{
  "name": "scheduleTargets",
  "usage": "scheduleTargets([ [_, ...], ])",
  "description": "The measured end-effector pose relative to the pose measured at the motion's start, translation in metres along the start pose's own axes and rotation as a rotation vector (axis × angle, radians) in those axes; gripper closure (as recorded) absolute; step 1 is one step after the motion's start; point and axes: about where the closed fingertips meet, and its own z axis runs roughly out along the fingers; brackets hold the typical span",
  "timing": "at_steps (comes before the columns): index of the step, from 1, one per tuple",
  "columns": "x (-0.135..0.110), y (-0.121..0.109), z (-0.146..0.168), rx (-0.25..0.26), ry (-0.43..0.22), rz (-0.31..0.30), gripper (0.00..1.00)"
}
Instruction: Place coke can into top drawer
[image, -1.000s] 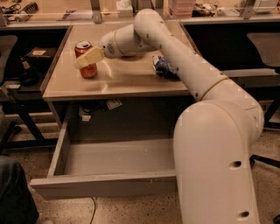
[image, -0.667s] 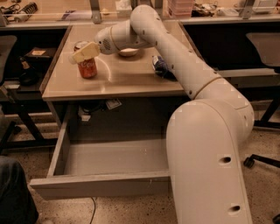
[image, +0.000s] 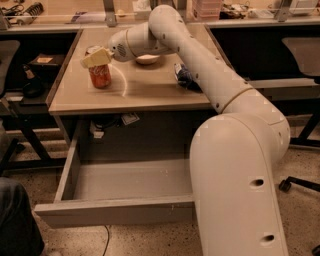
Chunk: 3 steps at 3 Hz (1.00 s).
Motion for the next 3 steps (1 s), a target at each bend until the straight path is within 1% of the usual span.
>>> scheduleTargets([
  [2, 0.0000, 0.0000, 0.0001, 0.000, 0.000, 0.000, 0.88],
  [3, -0.0077, 0.0049, -0.0072, 0.005, -0.009, -0.016, 1.00],
])
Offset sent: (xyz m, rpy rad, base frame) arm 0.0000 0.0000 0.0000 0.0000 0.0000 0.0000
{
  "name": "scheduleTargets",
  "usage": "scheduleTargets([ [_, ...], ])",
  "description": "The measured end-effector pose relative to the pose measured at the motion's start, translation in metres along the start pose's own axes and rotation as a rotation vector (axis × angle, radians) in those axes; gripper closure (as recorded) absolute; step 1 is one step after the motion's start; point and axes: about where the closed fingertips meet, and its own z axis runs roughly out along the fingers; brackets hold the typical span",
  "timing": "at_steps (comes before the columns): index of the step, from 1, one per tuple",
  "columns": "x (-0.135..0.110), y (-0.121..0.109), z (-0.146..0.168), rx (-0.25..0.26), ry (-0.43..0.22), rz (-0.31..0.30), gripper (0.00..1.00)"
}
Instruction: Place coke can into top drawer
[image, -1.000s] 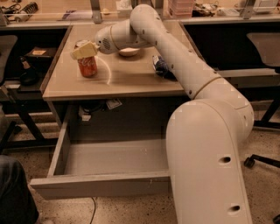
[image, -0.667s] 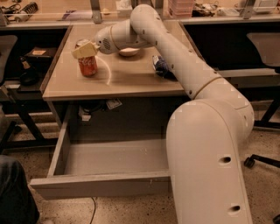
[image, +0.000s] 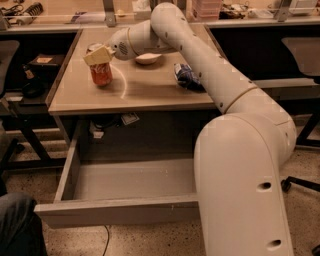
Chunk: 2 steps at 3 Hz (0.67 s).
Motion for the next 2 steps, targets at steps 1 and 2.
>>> scheduleTargets([
  [1, -0.010, 0.011, -0.027, 0.043, -0.016, 0.004, 1.00],
  [2, -0.006, 0.031, -0.065, 0.122, -0.009, 0.023, 1.00],
])
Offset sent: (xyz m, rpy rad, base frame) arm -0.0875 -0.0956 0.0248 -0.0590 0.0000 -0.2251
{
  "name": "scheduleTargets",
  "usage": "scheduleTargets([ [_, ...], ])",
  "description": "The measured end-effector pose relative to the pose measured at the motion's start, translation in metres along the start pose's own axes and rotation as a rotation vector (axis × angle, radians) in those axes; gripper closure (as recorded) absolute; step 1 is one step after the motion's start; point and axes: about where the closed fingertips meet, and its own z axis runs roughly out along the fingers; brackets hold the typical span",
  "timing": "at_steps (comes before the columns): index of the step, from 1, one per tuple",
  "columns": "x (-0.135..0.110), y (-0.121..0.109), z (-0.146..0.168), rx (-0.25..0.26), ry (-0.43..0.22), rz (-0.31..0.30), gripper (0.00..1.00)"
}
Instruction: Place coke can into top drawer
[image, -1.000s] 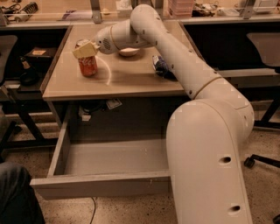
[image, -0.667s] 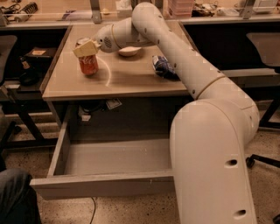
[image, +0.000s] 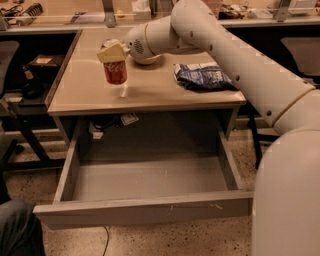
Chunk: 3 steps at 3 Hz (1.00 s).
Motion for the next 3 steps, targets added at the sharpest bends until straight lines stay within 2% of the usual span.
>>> scheduleTargets([
  [2, 0.033, 0.039, -0.078, 0.150, 0.079, 0.073, 1.00],
  [3, 0.050, 0.060, -0.114, 0.201, 0.121, 0.119, 1.00],
])
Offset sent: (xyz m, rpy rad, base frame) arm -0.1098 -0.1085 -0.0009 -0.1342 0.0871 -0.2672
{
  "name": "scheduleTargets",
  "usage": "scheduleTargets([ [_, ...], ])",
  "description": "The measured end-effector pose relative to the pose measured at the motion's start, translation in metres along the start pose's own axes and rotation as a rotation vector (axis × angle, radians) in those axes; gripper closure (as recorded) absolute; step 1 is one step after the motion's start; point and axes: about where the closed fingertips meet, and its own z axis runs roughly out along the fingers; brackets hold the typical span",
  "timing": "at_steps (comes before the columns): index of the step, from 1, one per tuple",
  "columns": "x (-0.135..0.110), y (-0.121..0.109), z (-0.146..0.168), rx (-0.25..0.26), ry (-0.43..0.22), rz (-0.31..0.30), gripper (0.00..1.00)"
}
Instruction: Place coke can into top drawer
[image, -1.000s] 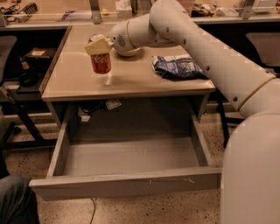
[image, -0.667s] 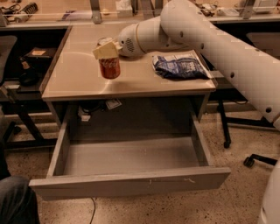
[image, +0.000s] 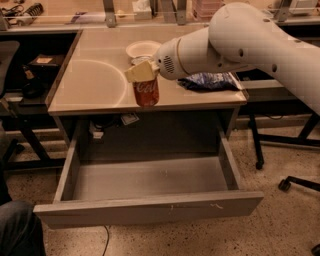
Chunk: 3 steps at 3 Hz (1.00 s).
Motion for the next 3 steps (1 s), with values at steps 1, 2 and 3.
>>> scheduleTargets([
  [1, 0.0268, 0.0125, -0.0319, 0.042, 0.035, 0.026, 1.00],
  [2, 0.0324, 0.0124, -0.0347, 0.047, 0.044, 0.029, 1.00],
  [3, 0.0304, 0.0118, -0.0410, 0.063, 0.034, 0.022, 1.00],
])
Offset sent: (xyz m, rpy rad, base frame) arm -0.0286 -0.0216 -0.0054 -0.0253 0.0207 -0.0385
